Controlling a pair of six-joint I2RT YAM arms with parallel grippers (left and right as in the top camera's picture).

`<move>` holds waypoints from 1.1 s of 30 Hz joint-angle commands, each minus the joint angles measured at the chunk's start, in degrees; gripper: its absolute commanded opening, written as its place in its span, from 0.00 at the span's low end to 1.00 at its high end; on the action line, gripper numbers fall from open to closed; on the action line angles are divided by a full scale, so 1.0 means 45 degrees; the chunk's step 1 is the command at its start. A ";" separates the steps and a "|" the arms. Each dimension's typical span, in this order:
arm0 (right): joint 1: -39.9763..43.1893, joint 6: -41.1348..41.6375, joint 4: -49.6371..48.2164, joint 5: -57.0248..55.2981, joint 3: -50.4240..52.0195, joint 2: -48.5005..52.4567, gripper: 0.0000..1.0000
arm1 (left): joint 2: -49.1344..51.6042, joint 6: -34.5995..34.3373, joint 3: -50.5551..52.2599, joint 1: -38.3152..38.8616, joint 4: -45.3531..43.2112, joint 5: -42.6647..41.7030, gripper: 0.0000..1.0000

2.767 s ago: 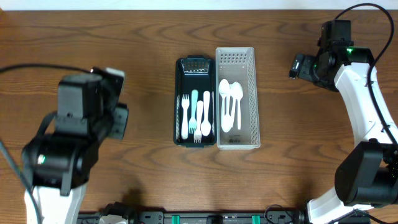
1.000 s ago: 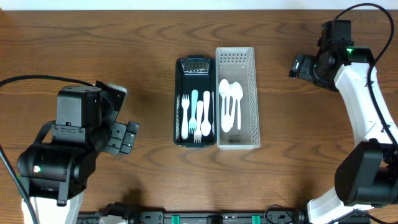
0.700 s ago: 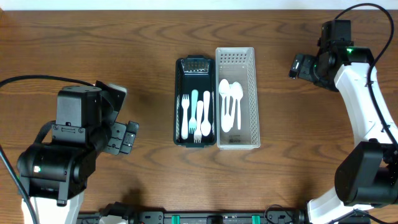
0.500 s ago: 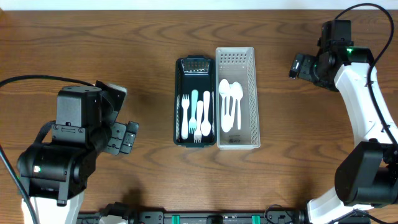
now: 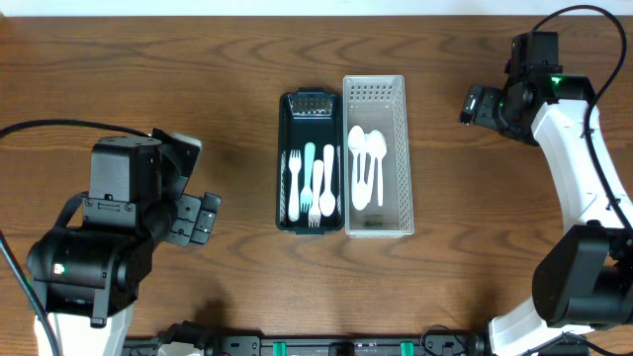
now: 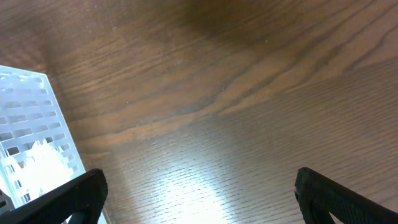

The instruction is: Pack container

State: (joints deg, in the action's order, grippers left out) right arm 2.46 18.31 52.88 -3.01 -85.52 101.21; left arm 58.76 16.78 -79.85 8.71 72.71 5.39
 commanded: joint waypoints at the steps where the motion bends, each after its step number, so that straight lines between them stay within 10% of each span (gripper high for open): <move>1: 0.0068 -0.0024 0.0015 0.0005 -0.0204 -0.0131 0.99 | 0.0000 0.0165 -0.0034 -0.0039 0.0049 0.0151 0.98; 33: 0.0068 -0.0029 0.0015 0.0005 -0.0204 -0.0131 0.99 | -0.0073 0.0151 -0.0024 -0.0039 -0.0049 0.0087 0.98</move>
State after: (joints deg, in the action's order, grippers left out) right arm 2.46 18.31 52.88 -3.01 -85.52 101.21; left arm 58.76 16.78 -79.85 8.71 72.88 5.39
